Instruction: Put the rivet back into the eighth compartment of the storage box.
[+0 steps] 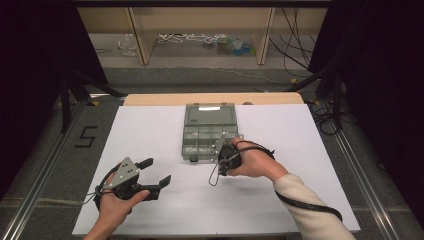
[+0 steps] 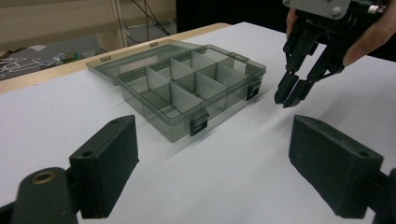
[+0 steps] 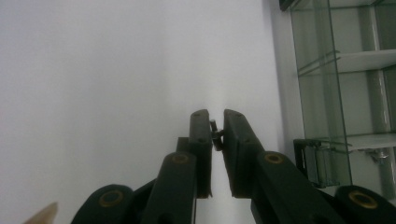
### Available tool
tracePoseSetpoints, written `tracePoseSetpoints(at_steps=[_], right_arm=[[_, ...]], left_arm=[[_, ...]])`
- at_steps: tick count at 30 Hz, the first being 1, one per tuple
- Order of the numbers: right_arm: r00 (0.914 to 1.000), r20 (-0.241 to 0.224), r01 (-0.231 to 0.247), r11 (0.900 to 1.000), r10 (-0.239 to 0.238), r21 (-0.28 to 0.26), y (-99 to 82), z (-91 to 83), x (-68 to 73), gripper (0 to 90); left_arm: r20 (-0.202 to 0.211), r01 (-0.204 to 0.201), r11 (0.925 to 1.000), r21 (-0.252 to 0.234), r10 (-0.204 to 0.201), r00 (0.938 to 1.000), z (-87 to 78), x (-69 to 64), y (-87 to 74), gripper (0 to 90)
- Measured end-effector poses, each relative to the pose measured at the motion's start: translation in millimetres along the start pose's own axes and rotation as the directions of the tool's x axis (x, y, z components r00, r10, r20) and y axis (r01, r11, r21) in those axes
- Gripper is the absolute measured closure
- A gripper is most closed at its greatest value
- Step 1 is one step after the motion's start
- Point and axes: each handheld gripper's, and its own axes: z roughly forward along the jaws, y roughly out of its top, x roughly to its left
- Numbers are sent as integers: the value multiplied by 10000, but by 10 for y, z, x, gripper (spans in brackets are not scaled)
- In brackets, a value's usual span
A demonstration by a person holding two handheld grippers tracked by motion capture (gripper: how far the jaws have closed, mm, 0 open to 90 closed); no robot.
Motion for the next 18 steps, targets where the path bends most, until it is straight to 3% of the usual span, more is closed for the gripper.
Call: tracePoseSetpoints(at_steps=[18], right_arm=[[9988,473,-86,9999,92,-113,-43,-82,-64,829]], left_arm=[[-2,53,10000,6,-53,10000,0,-3,-1,155]])
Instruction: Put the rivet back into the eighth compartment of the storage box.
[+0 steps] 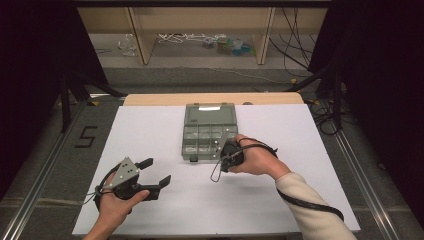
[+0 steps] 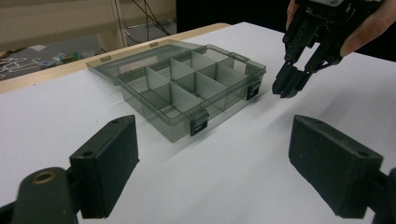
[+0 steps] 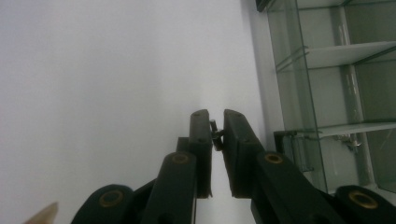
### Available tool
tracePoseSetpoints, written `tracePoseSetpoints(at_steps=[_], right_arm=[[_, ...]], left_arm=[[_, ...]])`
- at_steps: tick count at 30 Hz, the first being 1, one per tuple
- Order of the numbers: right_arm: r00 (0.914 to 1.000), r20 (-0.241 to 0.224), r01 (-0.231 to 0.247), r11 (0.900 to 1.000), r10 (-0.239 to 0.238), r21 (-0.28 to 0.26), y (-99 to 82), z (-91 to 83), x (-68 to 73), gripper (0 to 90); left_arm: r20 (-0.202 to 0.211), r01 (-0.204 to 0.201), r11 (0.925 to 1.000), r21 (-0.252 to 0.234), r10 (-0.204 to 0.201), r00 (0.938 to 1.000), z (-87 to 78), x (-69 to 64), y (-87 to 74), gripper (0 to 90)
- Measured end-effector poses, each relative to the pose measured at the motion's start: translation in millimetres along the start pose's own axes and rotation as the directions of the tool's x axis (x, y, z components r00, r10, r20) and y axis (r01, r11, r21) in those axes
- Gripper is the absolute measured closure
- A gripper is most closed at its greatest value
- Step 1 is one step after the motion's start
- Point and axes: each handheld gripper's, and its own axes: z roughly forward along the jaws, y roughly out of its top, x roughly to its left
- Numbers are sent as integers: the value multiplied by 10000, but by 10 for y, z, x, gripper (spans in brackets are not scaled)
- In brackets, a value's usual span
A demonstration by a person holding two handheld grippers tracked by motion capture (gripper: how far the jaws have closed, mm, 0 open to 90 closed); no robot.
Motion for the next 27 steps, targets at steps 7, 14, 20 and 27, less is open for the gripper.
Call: tracePoseSetpoints(at_steps=[7,14,20,27], right_arm=[[9999,159,-45,9999,47,-113,-19,-39,-32,829],[9995,152,-279,9994,282,-212,-34,-67,-48,829],[9988,130,-469,9983,474,-342,-52,-95,-62,829],[9986,211,-467,9978,477,-467,-69,-110,-87,829]], left_arm=[[-4,-63,10000,17,63,10000,0,3,1,155],[-9,33,10000,32,-32,10000,0,-3,-2,155],[0,-52,10000,30,52,10000,0,2,0,155],[-4,0,10000,29,0,10000,0,-1,-1,155]])
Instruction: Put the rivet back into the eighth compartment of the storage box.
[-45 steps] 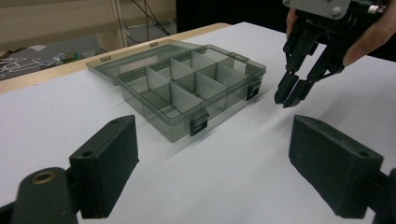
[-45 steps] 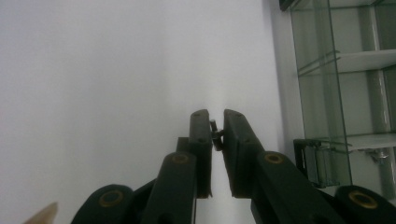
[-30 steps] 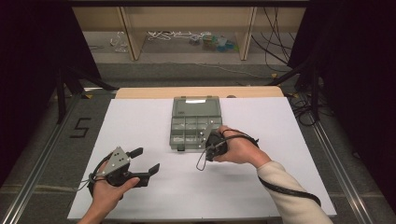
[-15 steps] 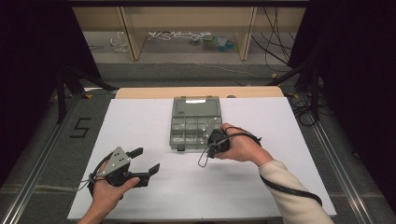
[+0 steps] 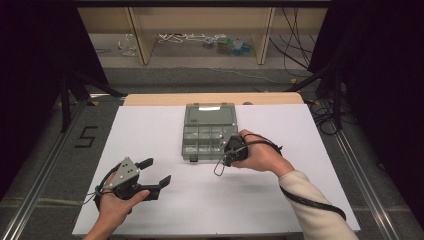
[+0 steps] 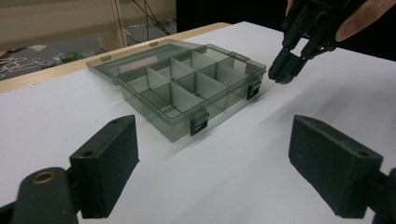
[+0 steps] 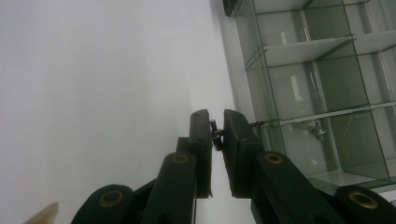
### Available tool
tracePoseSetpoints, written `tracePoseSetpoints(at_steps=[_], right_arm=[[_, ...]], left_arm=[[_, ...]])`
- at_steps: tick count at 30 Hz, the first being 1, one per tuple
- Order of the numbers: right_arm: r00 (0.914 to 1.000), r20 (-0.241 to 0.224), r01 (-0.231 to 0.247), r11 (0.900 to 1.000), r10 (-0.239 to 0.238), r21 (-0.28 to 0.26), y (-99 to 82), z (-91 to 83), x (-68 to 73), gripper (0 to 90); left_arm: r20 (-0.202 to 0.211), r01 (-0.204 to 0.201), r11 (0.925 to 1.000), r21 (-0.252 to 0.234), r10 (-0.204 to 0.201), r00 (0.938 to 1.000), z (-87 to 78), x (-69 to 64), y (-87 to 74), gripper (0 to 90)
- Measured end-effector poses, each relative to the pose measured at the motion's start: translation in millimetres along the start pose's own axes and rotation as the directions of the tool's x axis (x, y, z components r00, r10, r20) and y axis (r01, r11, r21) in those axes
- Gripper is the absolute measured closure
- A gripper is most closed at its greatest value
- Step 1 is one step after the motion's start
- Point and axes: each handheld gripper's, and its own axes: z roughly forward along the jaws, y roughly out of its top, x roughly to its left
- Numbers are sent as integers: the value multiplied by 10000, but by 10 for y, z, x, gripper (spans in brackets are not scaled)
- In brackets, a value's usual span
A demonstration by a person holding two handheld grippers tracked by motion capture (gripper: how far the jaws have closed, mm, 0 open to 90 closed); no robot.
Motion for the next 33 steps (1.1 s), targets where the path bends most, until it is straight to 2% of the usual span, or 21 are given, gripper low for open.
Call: tracePoseSetpoints(at_steps=[33], right_arm=[[9973,511,-517,9983,531,-272,-91,-81,-129,829]], left_arm=[[-3,39,10000,6,-39,10000,1,-1,-2,155]])
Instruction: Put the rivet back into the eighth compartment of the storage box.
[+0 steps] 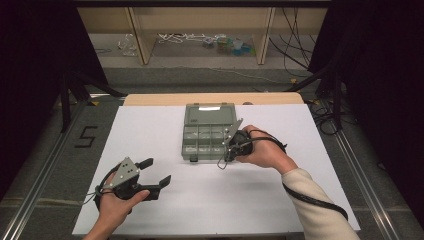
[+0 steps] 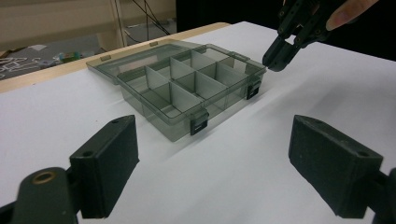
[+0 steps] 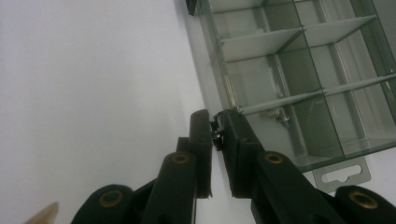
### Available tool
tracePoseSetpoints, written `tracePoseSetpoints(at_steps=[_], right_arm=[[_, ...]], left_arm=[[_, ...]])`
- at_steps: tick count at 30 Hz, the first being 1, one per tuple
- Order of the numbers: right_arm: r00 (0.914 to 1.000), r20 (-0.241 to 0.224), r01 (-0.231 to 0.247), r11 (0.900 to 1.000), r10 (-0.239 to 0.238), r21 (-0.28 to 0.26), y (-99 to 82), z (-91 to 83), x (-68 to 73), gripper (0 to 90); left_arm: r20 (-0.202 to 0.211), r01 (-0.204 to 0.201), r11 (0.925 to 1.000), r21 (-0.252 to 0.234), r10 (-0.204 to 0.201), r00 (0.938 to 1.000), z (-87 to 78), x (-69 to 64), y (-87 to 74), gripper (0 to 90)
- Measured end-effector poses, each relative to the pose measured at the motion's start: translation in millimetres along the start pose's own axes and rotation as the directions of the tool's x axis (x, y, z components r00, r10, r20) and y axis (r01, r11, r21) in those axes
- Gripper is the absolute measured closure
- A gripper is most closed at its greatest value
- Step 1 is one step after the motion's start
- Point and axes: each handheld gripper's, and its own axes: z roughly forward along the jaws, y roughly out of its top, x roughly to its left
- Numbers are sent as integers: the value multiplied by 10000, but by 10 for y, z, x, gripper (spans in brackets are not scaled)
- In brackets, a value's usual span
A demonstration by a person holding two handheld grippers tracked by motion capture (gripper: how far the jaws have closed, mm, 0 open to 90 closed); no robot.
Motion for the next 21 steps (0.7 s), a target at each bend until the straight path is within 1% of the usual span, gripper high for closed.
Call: tracePoseSetpoints(at_steps=[2,3,5,6,10,11,12,16,18,19,21], right_arm=[[10000,34,-73,10000,73,64,-5,-6,-11,829],[10000,-17,-82,10000,82,-32,-10,1,-18,829],[9999,108,-101,9999,101,2,-13,-6,-26,829],[9999,83,-113,9999,114,-99,-17,-1,-34,829],[9987,443,-231,9995,241,-220,-26,-8,-45,829],[9990,399,-200,9996,208,-213,-28,-11,-58,829],[9984,488,-278,9992,292,-280,-31,-11,-56,829],[9972,660,-337,9988,360,-364,-45,-9,-79,828],[9957,835,-371,9983,407,-446,-49,-11,-91,829],[9956,820,-419,9979,458,-489,-52,-11,-96,828],[9938,1011,-397,9974,456,-604,-54,-15,-109,828]], left_arm=[[-1,-5,10000,4,5,10000,0,1,0,154],[-2,-6,10000,5,6,10000,0,0,0,154],[-5,-3,10000,8,3,10000,0,0,0,155],[-1,-4,10000,9,4,10000,0,0,0,155],[0,-7,10000,4,7,10000,-1,1,0,155],[2,8,10000,-10,-8,10000,0,0,0,155],[0,9,10000,-36,-9,10000,2,0,-1,155],[0,-2,10000,2,2,10000,0,0,0,154],[0,-3,10000,-1,3,10000,0,0,0,155],[-3,-4,10000,8,4,10000,0,1,0,155],[0,-6,10000,3,6,10000,0,1,0,155]])
